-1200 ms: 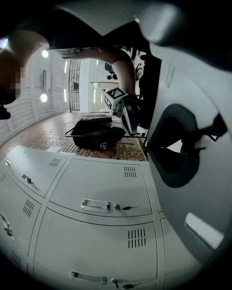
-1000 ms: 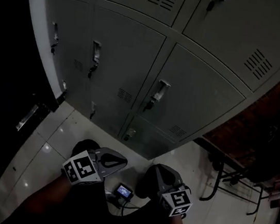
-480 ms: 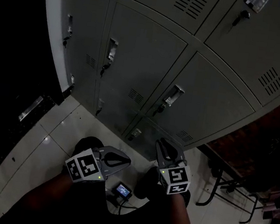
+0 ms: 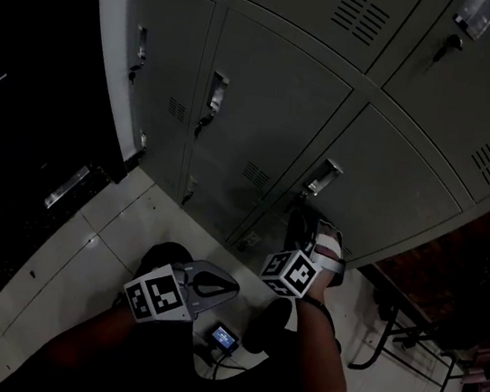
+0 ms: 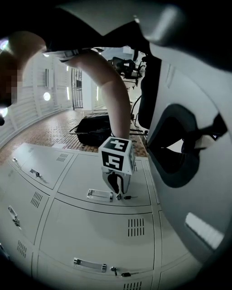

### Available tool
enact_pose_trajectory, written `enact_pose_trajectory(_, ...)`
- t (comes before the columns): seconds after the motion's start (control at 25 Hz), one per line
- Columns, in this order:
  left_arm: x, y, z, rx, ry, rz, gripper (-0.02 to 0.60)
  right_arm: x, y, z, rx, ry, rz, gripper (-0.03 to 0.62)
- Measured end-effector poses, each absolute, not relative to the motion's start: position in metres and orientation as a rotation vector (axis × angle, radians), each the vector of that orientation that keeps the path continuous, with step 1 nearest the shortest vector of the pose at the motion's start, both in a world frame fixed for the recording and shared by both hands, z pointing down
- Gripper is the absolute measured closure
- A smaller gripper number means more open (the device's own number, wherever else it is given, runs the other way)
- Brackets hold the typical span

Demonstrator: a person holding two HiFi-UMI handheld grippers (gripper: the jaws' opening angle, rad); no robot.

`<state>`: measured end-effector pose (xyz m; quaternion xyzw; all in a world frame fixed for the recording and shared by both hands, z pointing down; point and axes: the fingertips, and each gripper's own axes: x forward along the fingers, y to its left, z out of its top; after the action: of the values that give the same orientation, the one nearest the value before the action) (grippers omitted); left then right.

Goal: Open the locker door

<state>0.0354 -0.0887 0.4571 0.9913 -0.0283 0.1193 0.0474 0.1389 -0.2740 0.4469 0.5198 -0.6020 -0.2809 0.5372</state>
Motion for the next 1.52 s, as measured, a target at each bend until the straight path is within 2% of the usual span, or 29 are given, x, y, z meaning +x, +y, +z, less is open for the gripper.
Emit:
enact_pose_trajectory(0.2, 0.033, -0.088, 0.456, 3.022, -0.081, 0.355, 0.571, 0.139, -0.292, 0.448, 1.154, -1.281, -0.794, 0.497)
enact_pose_trajectory(0.28, 0.032, -0.089, 0.456, 3.023, -0.084, 0.354, 0.571, 0.136, -0.294, 0.449, 1.129, -1.258, -0.825, 0.546)
enact_pose_trajectory(0.44, 0.033, -0.088, 0.456, 3.023, -0.084, 0.349, 0.571, 0.131, -0.283, 0.45, 1.133, -1.282, -0.832, 0.554)
enact_pose_trajectory(0.88, 0.031, -0.09, 0.457, 3.023, -0.094, 0.357, 0.571, 0.103, -0.156, 0.446, 1.077, -1.401, -0.977, 0.554)
enact_pose_trajectory(1.52, 0.048, -0.084, 0.464, 3.021, -0.057, 0.421, 0.571, 0.18, -0.022, 0.454, 1.179, -1.325, -0.826, 0.546)
